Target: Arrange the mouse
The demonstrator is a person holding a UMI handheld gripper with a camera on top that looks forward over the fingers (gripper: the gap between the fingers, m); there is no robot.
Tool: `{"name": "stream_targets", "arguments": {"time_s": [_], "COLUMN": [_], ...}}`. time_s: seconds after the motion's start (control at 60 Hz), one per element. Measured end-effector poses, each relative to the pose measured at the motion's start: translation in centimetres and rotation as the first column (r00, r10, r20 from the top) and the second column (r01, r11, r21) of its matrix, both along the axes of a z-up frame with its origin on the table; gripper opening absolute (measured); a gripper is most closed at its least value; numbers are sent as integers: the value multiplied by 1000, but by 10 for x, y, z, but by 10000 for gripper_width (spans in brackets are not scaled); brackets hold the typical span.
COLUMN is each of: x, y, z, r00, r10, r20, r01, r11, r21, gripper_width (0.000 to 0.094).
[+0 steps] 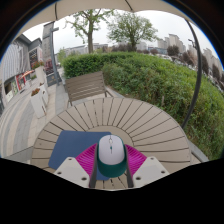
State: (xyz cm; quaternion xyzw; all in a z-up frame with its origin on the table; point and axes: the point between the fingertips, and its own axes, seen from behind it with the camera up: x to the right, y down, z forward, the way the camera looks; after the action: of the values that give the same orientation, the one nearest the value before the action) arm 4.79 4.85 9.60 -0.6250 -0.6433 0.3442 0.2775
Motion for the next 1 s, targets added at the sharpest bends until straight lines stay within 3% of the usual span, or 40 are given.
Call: {"name": "stream_targets", "arguments": {"time_s": [0.167, 0.35, 0.433, 0.483, 0.533, 0.567, 0.667, 0.767, 1.0], "x": [-43, -58, -57, -52, -43, -35, 2, 46, 124], "y": [-98, -148, -149, -149, -150, -147, -138, -142, -163], "z": [-34, -100, -106, -103, -94, -83, -40, 14, 91], "r00": [999, 997, 997, 993, 988, 984, 966, 965, 967], "r10": [31, 8, -18, -28, -46, -72, -143, -133, -104], "r20": [7, 76, 79, 113, 148, 166, 217, 225, 233], "r01": [-31, -15, 9, 14, 30, 55, 116, 99, 82], "r11": [1000, 997, 994, 992, 994, 993, 984, 983, 991], "r21": [-6, 81, 112, 121, 109, 105, 134, 157, 103], "gripper_width": [427, 432, 513, 640, 866, 816, 855, 854, 847]}}
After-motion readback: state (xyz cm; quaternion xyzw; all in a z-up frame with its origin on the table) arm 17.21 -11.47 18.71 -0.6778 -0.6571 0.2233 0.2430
